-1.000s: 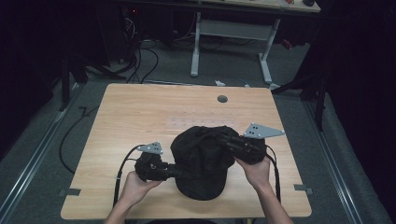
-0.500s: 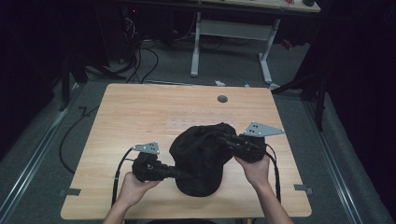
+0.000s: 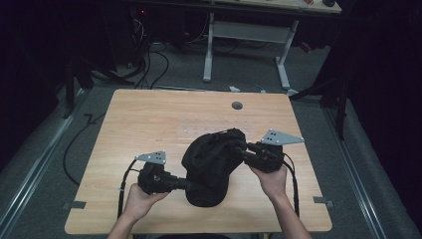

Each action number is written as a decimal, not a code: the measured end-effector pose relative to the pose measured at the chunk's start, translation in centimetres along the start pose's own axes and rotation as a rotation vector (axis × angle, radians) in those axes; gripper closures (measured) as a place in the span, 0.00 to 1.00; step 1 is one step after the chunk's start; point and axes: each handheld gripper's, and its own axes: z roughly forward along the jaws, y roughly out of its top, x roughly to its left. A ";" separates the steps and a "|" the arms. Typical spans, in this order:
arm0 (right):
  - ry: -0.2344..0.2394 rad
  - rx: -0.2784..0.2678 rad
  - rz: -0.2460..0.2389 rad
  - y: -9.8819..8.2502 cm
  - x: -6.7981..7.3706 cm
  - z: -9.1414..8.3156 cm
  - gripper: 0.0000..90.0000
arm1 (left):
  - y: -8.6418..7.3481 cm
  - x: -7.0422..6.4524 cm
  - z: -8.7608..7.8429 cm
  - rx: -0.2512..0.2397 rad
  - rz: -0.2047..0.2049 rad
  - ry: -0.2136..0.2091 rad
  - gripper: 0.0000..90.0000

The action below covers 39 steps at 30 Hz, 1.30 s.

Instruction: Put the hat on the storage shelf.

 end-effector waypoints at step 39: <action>-0.110 -0.022 0.038 -2.0 -1.1 -1.5 0.37 | 0.1 -0.2 -2.6 -0.122 0.001 0.112 0.96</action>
